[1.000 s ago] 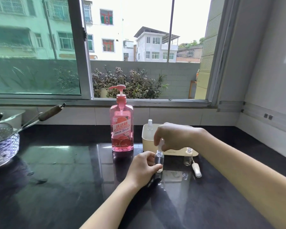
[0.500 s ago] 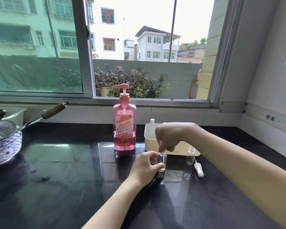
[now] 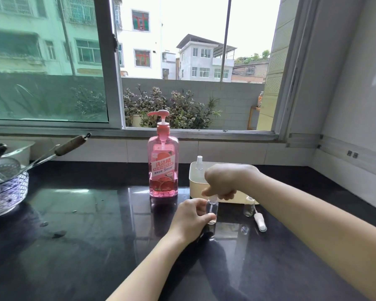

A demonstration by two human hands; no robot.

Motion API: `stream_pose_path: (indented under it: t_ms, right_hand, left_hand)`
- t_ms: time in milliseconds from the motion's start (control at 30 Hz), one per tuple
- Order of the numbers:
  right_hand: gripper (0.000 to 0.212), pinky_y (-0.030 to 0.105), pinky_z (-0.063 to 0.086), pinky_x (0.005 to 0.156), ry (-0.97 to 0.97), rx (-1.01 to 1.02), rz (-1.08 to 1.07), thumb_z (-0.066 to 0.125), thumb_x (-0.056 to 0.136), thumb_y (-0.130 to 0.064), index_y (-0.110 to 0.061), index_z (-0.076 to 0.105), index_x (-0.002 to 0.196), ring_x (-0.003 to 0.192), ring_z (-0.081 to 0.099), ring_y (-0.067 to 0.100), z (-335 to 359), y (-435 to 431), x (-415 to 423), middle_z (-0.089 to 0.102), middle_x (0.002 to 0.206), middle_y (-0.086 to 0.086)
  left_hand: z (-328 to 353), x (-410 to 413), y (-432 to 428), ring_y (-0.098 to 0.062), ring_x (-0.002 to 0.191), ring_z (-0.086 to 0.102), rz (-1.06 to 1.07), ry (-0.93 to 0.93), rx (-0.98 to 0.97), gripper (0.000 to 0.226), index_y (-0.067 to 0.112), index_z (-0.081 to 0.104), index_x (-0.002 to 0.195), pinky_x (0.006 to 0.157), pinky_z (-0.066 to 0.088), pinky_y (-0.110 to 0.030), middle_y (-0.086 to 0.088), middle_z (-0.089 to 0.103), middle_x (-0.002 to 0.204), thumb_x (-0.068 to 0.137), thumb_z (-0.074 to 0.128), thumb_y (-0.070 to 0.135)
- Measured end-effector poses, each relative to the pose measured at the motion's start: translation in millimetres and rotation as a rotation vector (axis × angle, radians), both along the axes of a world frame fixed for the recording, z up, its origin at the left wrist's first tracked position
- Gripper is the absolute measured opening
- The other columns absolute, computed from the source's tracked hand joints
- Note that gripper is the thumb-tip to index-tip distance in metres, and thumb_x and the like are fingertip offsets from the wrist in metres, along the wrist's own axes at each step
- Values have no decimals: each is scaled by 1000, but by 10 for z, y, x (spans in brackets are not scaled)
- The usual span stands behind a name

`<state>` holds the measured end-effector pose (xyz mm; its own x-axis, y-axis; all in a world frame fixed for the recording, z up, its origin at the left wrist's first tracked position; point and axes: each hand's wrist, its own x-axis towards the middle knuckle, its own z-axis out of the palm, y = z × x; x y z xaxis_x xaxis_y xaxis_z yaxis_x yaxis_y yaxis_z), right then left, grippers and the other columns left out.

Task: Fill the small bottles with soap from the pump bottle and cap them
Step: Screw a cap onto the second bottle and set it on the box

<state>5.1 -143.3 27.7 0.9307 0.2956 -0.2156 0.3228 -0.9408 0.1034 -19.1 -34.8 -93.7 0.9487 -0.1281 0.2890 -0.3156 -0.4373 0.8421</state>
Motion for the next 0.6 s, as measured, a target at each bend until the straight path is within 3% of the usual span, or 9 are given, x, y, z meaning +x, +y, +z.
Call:
stream_pose_path:
  t_ms: [100, 167, 233, 300, 400, 500, 600]
  right_hand:
    - [58, 24, 48, 51, -25, -46, -22, 48, 91, -54, -6, 57, 59, 40, 57, 16, 17, -10, -52, 60, 51, 2]
    - [59, 26, 52, 52, 30, -21, -33, 55, 84, -60, -3, 61, 72, 51, 63, 19, 100, -51, -54, 66, 63, 5]
    - [45, 23, 53, 51, 80, 50, -2, 70, 78, -46, -8, 61, 98, 64, 67, 21, 183, -100, -44, 70, 82, 9]
    - [33, 18, 48, 46, 94, 82, 53, 73, 77, -25, -12, 62, 105, 63, 65, 18, 209, -123, -56, 70, 84, 9]
    - [19, 17, 47, 48, 67, 56, 79, 65, 81, -20, -2, 70, 83, 55, 60, 15, 154, -117, -43, 69, 71, 6]
    - [40, 24, 47, 53, 0, 1, 44, 56, 89, -33, -8, 60, 58, 45, 55, 16, 56, -80, -42, 61, 53, 1]
    - [52, 23, 43, 49, -95, -54, 10, 48, 89, -47, -12, 57, 53, 41, 53, 15, -17, -74, -68, 57, 48, -1]
  left_hand:
    - [-2, -8, 0, -14, 77, 70, 9, 1, -1, 25, 19, 70, 91, 82, 56, -37, -2, 73, 81, 68, 78, 23]
    - [6, -13, -1, -16, 78, 70, 15, -15, 21, 23, 18, 70, 90, 81, 56, -37, -4, 73, 81, 69, 77, 23]
    - [14, -19, -1, -16, 76, 69, 5, -21, 25, 20, 17, 70, 88, 80, 56, -38, -3, 73, 79, 70, 76, 23]
    - [28, -38, 0, -13, 74, 68, -9, -16, 25, 19, 17, 70, 88, 81, 56, -38, 0, 72, 77, 71, 75, 22]
    - [36, -50, -5, -13, 73, 67, 0, -18, 33, 19, 16, 70, 89, 80, 56, -37, 1, 70, 76, 72, 75, 22]
    - [77, -87, -11, -12, 73, 64, 12, -22, 20, 23, 13, 70, 95, 82, 55, -32, 6, 63, 72, 73, 75, 18]
    - [77, -96, -7, -13, 73, 64, 17, -3, 27, 25, 13, 69, 96, 83, 54, -32, 5, 64, 74, 73, 75, 18]
